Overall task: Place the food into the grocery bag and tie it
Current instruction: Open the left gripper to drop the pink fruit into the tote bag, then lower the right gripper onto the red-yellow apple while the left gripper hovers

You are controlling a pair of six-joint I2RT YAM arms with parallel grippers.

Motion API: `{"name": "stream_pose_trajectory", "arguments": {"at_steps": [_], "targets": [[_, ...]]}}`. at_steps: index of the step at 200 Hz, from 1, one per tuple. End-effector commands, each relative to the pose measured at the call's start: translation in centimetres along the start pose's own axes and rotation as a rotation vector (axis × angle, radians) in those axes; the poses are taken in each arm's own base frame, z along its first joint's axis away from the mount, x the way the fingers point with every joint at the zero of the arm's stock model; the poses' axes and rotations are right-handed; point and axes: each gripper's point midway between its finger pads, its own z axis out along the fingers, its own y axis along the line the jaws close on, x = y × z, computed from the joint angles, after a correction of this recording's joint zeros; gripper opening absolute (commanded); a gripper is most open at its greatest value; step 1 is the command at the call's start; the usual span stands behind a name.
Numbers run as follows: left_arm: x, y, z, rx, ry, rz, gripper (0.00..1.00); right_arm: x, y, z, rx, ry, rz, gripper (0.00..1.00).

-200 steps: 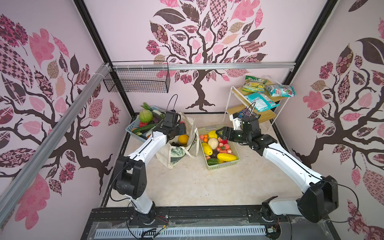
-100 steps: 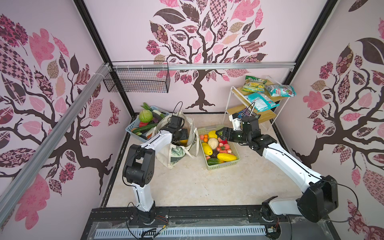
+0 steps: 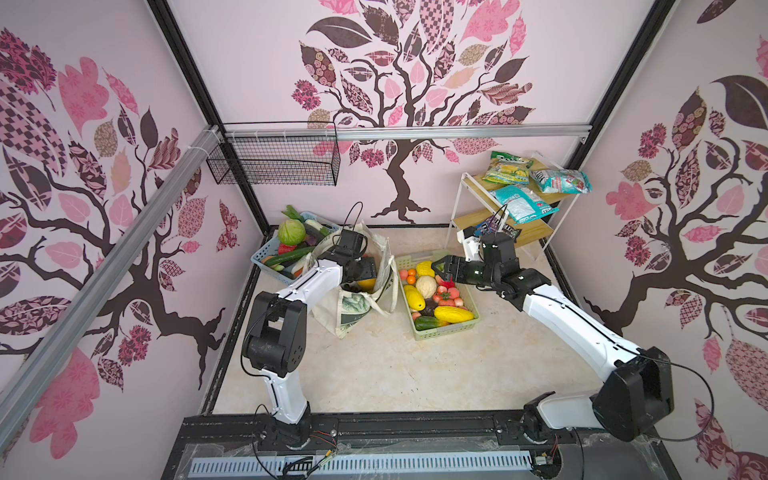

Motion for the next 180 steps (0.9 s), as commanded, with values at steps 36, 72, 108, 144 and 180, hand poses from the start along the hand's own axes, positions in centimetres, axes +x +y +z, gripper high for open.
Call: {"name": "stream_pose_trajectory", "arguments": {"at_steps": [36, 72, 108, 144, 180], "targets": [[-4.4, -2.3, -6.8, 0.100, -0.154, -0.099, 0.79, -0.1, -2.8, 1.6, 0.124, 0.001, -0.040, 0.73], [-5.6, -2.4, -10.2, 0.102, -0.219, -0.102, 0.79, 0.4, -4.8, 3.0, 0.197, 0.023, -0.049, 0.73], [-5.9, -2.5, -12.9, 0.117, -0.253, -0.101, 0.79, 1.2, -6.7, 4.5, 0.251, 0.048, -0.038, 0.73], [-5.1, -3.6, -14.9, 0.144, -0.270, -0.082, 0.79, 1.3, -9.0, 5.5, 0.350, 0.059, -0.062, 0.73], [-3.8, -5.6, -16.7, 0.149, -0.299, -0.027, 0.79, 1.4, -11.0, 6.4, 0.432, 0.062, -0.079, 0.74]]}}
